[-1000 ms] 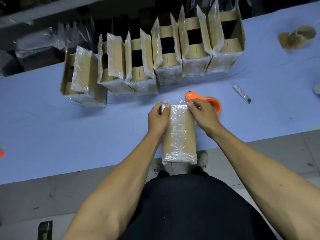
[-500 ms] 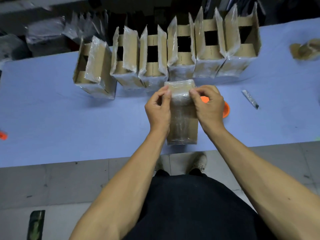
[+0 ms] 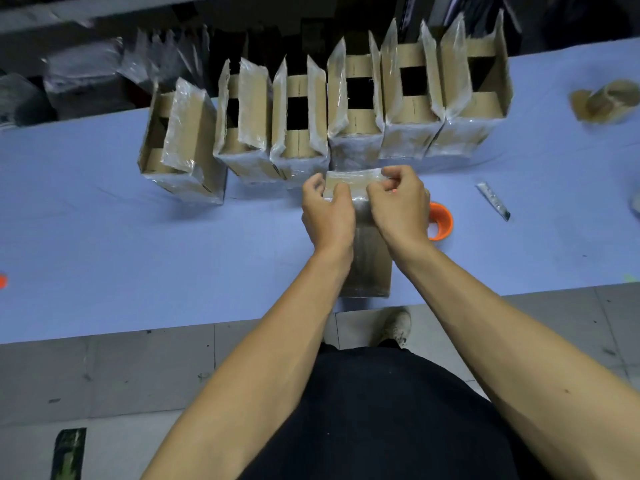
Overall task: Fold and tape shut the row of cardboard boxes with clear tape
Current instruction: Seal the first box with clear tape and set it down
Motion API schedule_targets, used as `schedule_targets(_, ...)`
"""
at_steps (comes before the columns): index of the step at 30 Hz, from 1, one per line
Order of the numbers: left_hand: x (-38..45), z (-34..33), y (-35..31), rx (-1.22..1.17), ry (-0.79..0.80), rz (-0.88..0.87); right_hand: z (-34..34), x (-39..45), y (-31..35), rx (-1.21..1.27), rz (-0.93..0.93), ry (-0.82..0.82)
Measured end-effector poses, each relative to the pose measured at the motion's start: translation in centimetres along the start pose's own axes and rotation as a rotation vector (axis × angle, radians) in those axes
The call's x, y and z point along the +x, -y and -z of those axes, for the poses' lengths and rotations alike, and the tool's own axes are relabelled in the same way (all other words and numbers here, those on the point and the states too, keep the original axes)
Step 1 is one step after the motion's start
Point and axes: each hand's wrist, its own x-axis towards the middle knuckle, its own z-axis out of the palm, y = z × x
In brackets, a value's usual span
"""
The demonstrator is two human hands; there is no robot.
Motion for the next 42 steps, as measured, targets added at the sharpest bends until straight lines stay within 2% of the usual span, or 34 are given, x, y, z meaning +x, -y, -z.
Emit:
schedule_targets(4, 0.1, 0.0, 0.0, 0.048, 0.025, -0.002, -0.6, -0.1, -0.1, -0.049, 0.043, 0.029)
schedule_targets(8, 0.8, 0.1, -0.1, 0.055, -0.041, 0.028, -0.3, 0.4, 0.0, -0.067, 0.136, 0.007)
schedule_targets(11, 1.0, 0.1, -0.5, 0.021, -0.054, 0.069, 0.2, 1.1, -0.4, -0.038, 0.104, 0.017)
schedule_targets(13, 1.4, 0.3, -0.9, 0.052, 0.014, 0.023, 0.8, 2.0, -1.0, -0.008, 0.140, 0.129)
schedule_targets(16, 2.5, 0.5, -1.6, 0.047, 0.239, 0.038, 2.2, 2.7, -2.1, -0.055, 0.290, 0.308)
schedule_targets(18, 3.0, 0.8, -1.8, 0.066, 0.352, 0.029, 2.8, 3.0, -2.8, -0.088, 0.344, 0.319)
schedule_targets(20, 3.5, 1.6, -1.6, 0.151, 0.398, -0.042, 3.0, 3.2, -3.4, -0.085, 0.316, 0.244)
schedule_targets(22, 3.9, 3.0, -1.3, 0.304, 0.390, -0.127, 2.9, 2.9, -4.1, -0.068, 0.205, 0.151)
schedule_targets(24, 4.3, 5.1, -0.5, 0.509, 0.306, -0.218, 2.4, 2.1, -5.0, -0.034, 0.082, 0.083)
schedule_targets(27, 4.3, 8.2, 1.7, 0.656, 0.173, -0.236, 0.5, 0.3, -6.2, -0.065, 0.020, 0.097)
schedule_targets(32, 3.7, 10.6, 4.6, 0.449, 0.091, -0.118, -2.0, -2.0, -7.7, -0.079, -0.140, 0.174)
schedule_targets(36, 4.1, 11.2, 5.7, 0.297, 0.084, -0.012, -2.3, -1.7, -7.6, -0.215, -0.091, 0.163)
schedule_targets(39, 5.0, 11.8, 6.0, 0.339, 0.161, -0.051, -2.2, -1.7, -7.4, -0.394, -0.036, 0.143)
schedule_targets(42, 5.4, 12.0, 6.0, 0.335, 0.156, -0.064, -2.0, -2.4, -7.6, -0.468, 0.005, 0.134)
